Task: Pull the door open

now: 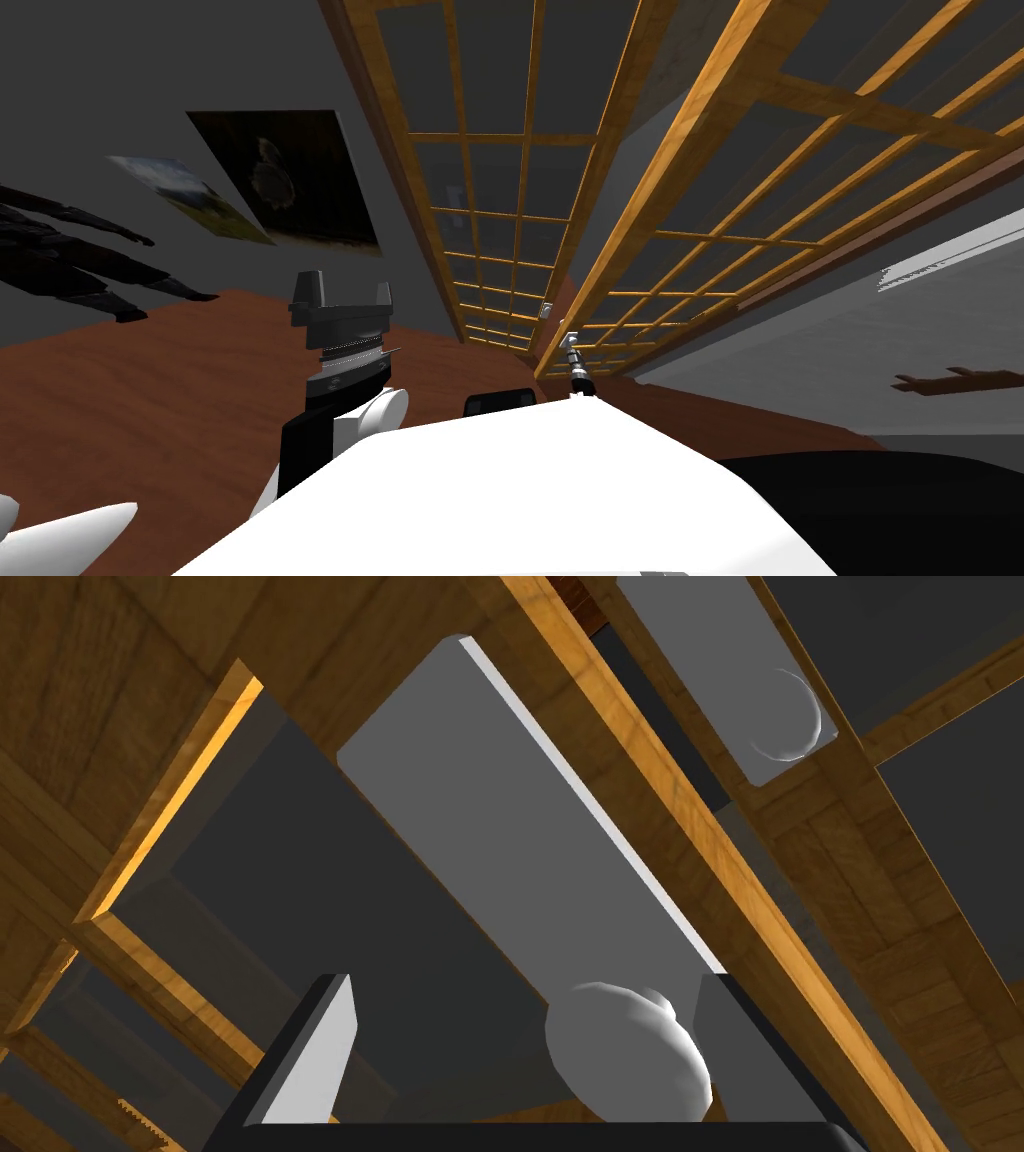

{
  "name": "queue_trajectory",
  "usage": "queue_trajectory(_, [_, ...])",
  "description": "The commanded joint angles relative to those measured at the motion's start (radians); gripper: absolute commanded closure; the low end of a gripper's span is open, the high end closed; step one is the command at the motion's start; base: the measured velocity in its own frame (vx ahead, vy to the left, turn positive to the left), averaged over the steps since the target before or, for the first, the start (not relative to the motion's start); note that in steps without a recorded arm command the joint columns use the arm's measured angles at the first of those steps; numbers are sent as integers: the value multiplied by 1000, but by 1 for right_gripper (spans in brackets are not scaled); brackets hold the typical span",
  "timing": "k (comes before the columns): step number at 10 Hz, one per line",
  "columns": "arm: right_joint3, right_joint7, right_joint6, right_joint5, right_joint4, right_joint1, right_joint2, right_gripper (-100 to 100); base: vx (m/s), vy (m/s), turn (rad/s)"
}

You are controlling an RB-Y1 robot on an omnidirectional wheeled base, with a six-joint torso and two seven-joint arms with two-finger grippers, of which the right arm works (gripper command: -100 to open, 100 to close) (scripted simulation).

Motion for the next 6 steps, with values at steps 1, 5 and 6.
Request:
queue_trajectory(1, [-12,-44,8,-18,-26,11,-23,100,-44,-34,49])
queue_trajectory(5, [8,-125,6,-47,-32,15,-28,100,-30,-11,53])
queue_trajectory(6, [18,-155,5,-61,-35,17,-30,100,-61,-30,131])
